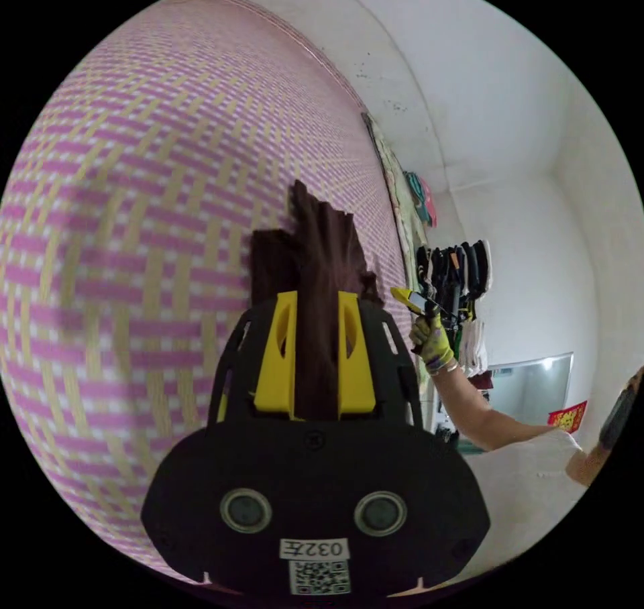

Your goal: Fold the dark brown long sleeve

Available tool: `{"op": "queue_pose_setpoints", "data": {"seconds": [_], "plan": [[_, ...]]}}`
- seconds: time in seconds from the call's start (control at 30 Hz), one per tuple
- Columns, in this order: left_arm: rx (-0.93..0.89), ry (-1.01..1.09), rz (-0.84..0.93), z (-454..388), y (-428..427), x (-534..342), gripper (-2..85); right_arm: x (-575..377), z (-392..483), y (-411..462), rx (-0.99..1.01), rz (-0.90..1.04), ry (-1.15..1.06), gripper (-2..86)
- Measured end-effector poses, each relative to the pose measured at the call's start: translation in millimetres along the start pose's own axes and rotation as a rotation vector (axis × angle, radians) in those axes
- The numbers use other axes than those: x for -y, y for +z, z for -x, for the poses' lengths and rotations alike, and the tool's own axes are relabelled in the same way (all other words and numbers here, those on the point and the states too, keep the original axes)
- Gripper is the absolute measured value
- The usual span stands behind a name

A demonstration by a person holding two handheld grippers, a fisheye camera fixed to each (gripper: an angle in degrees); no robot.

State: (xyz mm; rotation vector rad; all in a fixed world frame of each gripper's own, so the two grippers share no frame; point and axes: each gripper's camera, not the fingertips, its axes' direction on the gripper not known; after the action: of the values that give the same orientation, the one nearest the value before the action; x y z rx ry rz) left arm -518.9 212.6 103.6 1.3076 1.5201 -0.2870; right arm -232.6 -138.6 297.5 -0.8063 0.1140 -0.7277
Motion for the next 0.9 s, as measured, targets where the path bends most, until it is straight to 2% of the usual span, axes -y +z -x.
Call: {"op": "queue_pose_setpoints", "data": {"seconds": [0.1, 0.23, 0.37, 0.43, 0.57, 0.73, 0.83, 0.9], "plan": [[0.094, 0.025, 0.03, -1.8, 39.0, 70.9, 5.9, 62.8, -11.6, 22.9, -0.041, 0.046, 0.003, 7.3], [0.093, -0.025, 0.043, 11.5, 85.4, 141.3, 6.8, 127.0, -30.3, 46.0, -0.101, 0.041, 0.054, 8.6], [0.079, -0.075, 0.063, 25.7, 114.1, 170.5, 6.5, 158.5, -46.8, 72.3, -0.081, 0.097, 0.102, 9.3], [0.048, -0.095, 0.063, 30.8, 122.4, 179.5, 4.7, 168.7, -53.3, 82.3, -0.071, 0.101, 0.11, 6.0], [0.057, -0.061, 0.101, 32.7, 125.6, 181.7, -0.2, 171.8, -55.3, 82.2, -0.022, 0.094, 0.084, 1.6], [-0.216, 0.181, -0.029, 10.9, 77.2, 142.3, -1.2, 132.4, -20.3, 30.8, 0.091, -0.038, -0.159, 0.7], [-0.247, 0.349, -0.01, -11.4, 57.4, 99.6, -1.0, 86.5, 2.6, 2.2, 0.147, -0.073, -0.314, 1.0], [-0.204, 0.422, 0.054, -19.6, 58.1, 72.0, -0.1, 54.5, 10.9, -6.8, 0.114, -0.068, -0.374, 1.8]]}}
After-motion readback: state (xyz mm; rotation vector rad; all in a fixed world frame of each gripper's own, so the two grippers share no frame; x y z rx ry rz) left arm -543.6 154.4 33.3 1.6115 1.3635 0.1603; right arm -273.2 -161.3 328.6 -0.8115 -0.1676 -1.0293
